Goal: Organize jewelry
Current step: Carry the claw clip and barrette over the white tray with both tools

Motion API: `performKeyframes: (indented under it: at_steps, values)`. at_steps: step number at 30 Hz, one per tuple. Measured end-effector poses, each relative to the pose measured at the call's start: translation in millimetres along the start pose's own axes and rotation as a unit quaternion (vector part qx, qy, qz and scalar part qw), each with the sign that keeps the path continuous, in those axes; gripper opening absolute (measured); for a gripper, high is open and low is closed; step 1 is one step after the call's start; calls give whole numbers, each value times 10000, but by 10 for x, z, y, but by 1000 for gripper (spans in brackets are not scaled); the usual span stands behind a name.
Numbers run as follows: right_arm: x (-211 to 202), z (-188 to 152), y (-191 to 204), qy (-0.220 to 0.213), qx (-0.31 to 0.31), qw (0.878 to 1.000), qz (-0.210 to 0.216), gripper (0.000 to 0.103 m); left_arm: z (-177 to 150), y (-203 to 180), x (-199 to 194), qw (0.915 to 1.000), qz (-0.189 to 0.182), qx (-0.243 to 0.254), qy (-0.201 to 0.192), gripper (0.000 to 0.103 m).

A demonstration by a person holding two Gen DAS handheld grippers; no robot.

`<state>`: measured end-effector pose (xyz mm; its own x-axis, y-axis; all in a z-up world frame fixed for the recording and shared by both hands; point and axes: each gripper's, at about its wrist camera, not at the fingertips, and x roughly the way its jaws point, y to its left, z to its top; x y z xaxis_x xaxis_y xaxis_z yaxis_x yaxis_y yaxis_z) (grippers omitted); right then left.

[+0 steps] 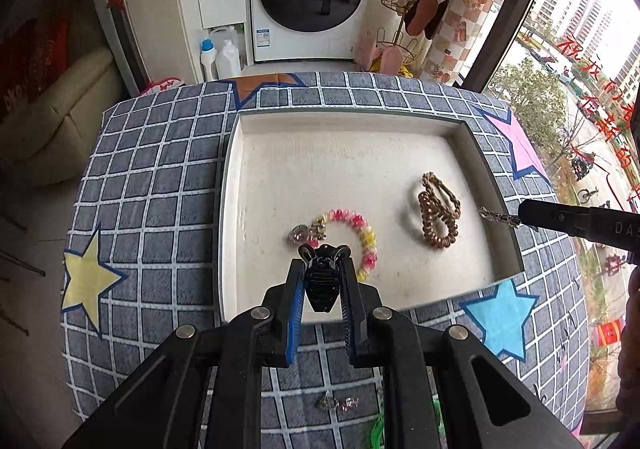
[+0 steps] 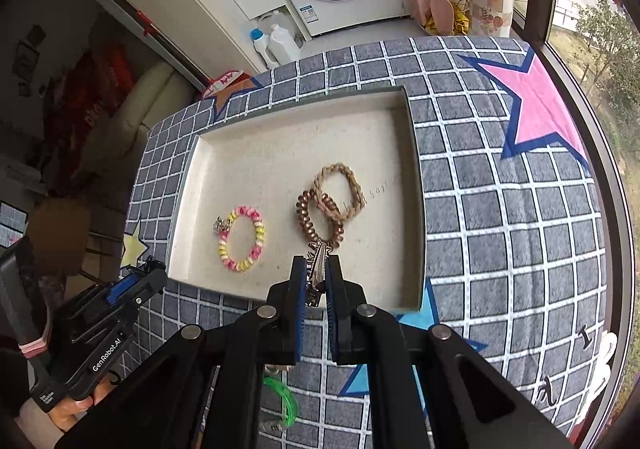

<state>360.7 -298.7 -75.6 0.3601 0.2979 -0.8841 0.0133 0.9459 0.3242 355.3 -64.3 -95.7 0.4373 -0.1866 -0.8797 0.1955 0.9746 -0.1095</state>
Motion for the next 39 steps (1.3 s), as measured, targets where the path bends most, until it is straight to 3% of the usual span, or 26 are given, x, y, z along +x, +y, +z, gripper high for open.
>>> performKeyframes:
  at_steps: [14, 34, 37, 39]
  values:
    - [478, 541, -139, -101, 8, 9998, -158, 10, 496, -179, 629, 9997, 189, 124, 56, 29]
    - [849, 465, -304, 415, 30, 9991, -90, 11, 454, -341, 1012, 9956, 678, 554, 331, 29]
    - [857, 456, -331, 480, 115, 9988, -12, 16, 454, -340, 1004, 9953, 715, 578, 313, 29]
    - [837, 454, -347, 445, 154, 9989, 36, 29, 460, -343, 996, 9951, 745, 577, 308, 30]
